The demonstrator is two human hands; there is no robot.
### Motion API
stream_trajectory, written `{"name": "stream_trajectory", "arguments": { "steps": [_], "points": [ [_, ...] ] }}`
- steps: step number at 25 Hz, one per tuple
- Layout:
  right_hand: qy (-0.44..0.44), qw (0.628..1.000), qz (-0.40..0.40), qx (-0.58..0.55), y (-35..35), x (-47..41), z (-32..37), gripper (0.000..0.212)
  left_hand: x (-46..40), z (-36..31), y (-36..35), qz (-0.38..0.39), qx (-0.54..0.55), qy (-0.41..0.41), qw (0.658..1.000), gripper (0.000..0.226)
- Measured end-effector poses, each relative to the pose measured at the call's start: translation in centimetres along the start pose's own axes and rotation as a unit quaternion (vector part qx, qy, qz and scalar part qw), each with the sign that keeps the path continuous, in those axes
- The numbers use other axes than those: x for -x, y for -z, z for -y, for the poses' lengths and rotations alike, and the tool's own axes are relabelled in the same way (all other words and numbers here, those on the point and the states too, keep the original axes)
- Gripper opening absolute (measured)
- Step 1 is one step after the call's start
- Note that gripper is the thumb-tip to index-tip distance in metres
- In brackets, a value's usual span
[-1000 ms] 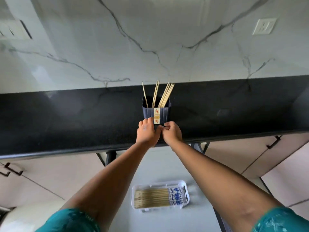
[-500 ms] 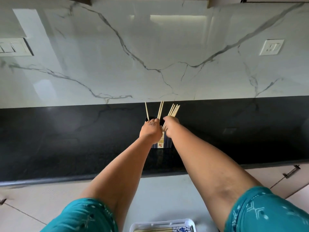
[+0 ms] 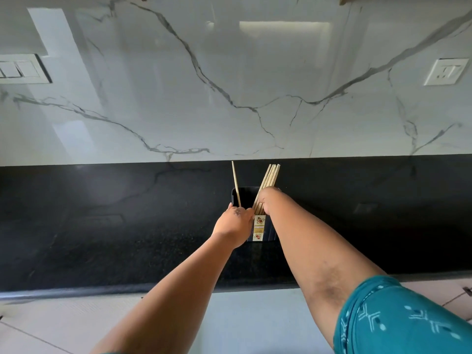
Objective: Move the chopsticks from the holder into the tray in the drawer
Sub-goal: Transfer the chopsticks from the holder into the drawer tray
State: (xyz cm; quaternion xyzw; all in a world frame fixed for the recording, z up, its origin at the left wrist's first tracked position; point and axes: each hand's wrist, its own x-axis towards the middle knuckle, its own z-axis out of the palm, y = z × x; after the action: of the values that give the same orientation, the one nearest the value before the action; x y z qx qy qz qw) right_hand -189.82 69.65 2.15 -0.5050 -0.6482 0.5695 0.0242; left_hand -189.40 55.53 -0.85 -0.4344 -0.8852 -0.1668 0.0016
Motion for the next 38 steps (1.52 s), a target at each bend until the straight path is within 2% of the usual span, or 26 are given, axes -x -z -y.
{"name": "stream_trajectory", "arguments": {
  "steps": [2, 4, 7, 11, 13, 15, 17, 19, 21, 22, 25, 26, 29, 30, 32, 33, 35, 36, 38],
  "points": [
    [0.046, 0.998, 0.005, 0.047, 0.0, -1.0, -0.5, 0.040, 0.0, 0.1, 0.0, -0.042, -0.024, -0.031, 0.998, 0.029],
    [0.063, 0.994, -0.040, 0.084, 0.4, -1.0, -0.7, 0.036, -0.3, -0.3, 0.5, -0.087, -0.032, -0.040, 0.995, 0.043],
    [0.085, 0.978, -0.117, 0.152, 0.6, -0.8, -0.4, 0.026, -0.9, -1.4, 1.3, -0.149, 0.037, -0.008, 0.988, 0.046],
    [0.136, 0.975, -0.148, 0.093, 2.2, 1.5, 0.5, 0.028, -0.5, -2.7, 1.7, -0.177, 0.162, 0.072, 0.968, 0.046],
    [0.186, 0.969, -0.161, 0.024, 4.5, 4.0, 1.6, 0.028, 0.0, -3.8, 2.4, -0.172, 0.217, 0.100, 0.956, 0.047],
    [0.235, 0.953, -0.182, -0.054, 7.4, 7.2, 1.9, 0.024, 1.0, -5.3, 3.4, -0.168, 0.222, 0.088, 0.956, 0.052],
    [0.253, 0.944, -0.174, -0.122, 10.1, 10.5, 0.4, 0.020, 2.7, -7.3, 3.6, -0.181, 0.177, 0.053, 0.966, 0.057],
    [0.225, 0.948, -0.110, -0.195, 11.6, 13.2, -3.1, 0.012, 5.0, -9.2, 2.6, -0.192, 0.143, 0.028, 0.970, 0.048],
    [0.189, 0.952, -0.055, -0.235, 11.7, 15.0, -7.3, 0.007, 8.0, -10.4, 0.3, -0.162, 0.203, 0.023, 0.965, 0.018],
    [0.174, 0.955, -0.053, -0.233, 11.1, 15.4, -9.3, 0.006, 9.7, -10.6, -1.1, -0.117, 0.250, 0.027, 0.961, 0.005],
    [0.151, 0.978, -0.058, -0.130, 7.9, 15.9, -14.9, 0.004, 14.9, -11.0, -5.1, 0.029, 0.329, 0.081, 0.940, 0.009],
    [0.142, 0.986, -0.036, -0.080, 6.6, 16.2, -16.9, 0.004, 16.6, -11.2, -6.3, 0.062, 0.357, 0.113, 0.925, 0.006],
    [0.114, 0.992, 0.029, 0.034, 3.2, 17.2, -23.0, 0.014, 20.7, -11.3, -8.8, 0.167, 0.430, 0.211, 0.862, 0.018],
    [0.113, 0.991, 0.041, 0.053, 2.7, 17.6, -24.8, 0.015, 21.9, -10.7, -9.5, 0.217, 0.413, 0.218, 0.857, 0.020],
    [0.123, 0.988, 0.061, 0.078, 2.5, 18.0, -28.1, 0.019, 24.5, -8.5, -10.6, 0.303, 0.297, 0.205, 0.882, 0.031],
    [0.134, 0.982, 0.069, 0.111, 2.7, 18.0, -29.8, 0.021, 25.9, -7.2, -11.2, 0.302, 0.239, 0.211, 0.898, 0.036],
    [0.175, 0.948, 0.099, 0.246, 3.3, 18.0, -32.6, 0.014, 28.7, -4.9, -12.1, 0.252, 0.217, 0.270, 0.904, 0.032],
    [0.199, 0.914, 0.115, 0.334, 3.6, 17.8, -33.9, 0.010, 29.8, -4.0, -12.4, 0.213, 0.222, 0.294, 0.905, 0.029],
    [0.215, 0.839, 0.137, 0.480, 3.7, 17.3, -35.6, 0.024, 31.4, -2.6, -13.0, 0.135, 0.199, 0.308, 0.920, 0.037]
  ]
}}
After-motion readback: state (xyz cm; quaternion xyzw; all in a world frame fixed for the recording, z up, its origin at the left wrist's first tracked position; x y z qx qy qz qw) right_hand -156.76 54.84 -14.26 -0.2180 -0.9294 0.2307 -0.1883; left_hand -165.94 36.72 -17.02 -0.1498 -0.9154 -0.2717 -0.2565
